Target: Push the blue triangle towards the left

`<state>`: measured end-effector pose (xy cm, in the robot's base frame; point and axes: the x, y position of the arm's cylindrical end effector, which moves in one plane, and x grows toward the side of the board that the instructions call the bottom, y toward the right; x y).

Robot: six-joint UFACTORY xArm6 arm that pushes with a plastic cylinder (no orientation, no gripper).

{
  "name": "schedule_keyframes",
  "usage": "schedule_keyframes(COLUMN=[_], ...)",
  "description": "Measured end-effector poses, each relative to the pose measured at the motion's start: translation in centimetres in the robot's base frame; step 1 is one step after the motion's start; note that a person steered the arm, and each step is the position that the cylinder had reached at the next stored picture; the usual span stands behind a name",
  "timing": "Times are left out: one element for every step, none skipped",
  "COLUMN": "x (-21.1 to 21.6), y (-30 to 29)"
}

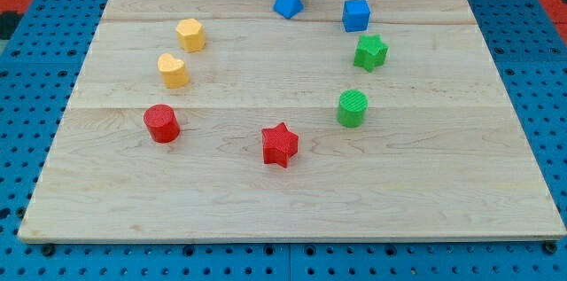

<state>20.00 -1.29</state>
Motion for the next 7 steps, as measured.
schedule_keyframes(x=[1.8,4.2,3.8,1.0,1.0,2.0,4.9], y=[2.5,8.2,3.4,-5.1,-8.3,-1.5,-0.8])
